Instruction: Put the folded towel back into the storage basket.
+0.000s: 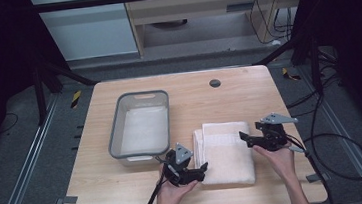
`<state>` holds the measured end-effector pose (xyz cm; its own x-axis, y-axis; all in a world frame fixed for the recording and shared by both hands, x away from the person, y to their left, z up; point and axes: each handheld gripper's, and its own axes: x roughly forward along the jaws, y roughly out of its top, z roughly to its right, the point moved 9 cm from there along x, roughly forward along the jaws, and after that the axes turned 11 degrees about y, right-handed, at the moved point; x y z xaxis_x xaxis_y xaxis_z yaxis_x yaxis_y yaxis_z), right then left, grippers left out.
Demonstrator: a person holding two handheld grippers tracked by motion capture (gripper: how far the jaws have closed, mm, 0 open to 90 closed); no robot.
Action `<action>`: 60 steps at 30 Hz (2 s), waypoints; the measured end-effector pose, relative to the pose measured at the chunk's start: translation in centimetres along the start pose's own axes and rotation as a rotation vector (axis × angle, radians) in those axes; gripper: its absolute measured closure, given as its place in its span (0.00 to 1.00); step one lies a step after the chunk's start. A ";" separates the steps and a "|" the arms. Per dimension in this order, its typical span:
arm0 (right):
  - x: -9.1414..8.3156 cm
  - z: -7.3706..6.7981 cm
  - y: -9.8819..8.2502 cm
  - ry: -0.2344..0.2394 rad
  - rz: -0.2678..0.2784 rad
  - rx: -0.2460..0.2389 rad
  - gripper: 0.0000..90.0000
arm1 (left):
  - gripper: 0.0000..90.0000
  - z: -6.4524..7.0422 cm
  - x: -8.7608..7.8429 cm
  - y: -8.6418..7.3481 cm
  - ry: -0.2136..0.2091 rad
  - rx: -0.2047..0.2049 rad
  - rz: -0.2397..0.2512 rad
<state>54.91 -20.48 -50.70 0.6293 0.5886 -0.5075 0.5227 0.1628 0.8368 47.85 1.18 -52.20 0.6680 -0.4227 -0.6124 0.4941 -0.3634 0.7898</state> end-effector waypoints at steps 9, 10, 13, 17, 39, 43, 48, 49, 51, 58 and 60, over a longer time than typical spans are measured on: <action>1.0 0.1 -1.3 0.007 -0.030 0.019 0.27 | 0.24 0.6 1.3 -1.0 -0.020 -0.012 -0.036; 1.2 0.2 -1.6 0.005 -0.037 0.024 0.27 | 0.24 0.7 1.4 -1.2 -0.021 -0.015 -0.037; 1.8 0.3 -2.2 0.004 -0.057 0.041 0.27 | 0.22 0.6 1.9 -1.5 -0.026 -0.036 -0.046; 2.3 0.4 -2.5 0.006 -0.064 0.044 0.27 | 0.22 0.7 2.1 -1.8 -0.020 -0.014 -0.056; 3.4 0.6 -3.8 0.035 -0.105 0.148 0.29 | 0.29 1.4 3.1 -2.2 -0.077 -0.078 -0.093; 3.6 0.5 -3.9 0.059 -0.108 0.170 0.35 | 0.34 1.4 3.2 -2.3 -0.107 -0.091 -0.086; 3.6 0.4 -4.0 0.091 -0.110 0.206 0.40 | 0.39 1.6 3.2 -2.4 -0.121 -0.089 -0.083; 3.6 0.3 -4.0 0.099 -0.110 0.211 0.44 | 0.41 1.6 3.2 -2.4 -0.124 -0.090 -0.081; 3.6 0.1 -4.0 0.108 -0.107 0.208 0.50 | 0.43 1.7 3.2 -2.4 -0.131 -0.095 -0.081; 3.6 -0.4 -3.9 0.132 -0.105 0.232 0.62 | 0.55 1.9 3.1 -2.3 -0.156 -0.130 -0.094; 3.5 -0.4 -3.8 0.135 -0.105 0.235 0.64 | 0.58 2.0 3.1 -2.3 -0.172 -0.148 -0.099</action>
<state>54.90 -18.71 -55.64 0.4906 0.6806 -0.5442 0.7100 0.0498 0.7024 47.72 -0.96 -55.97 0.5140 -0.5313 -0.6735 0.6366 -0.2899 0.7146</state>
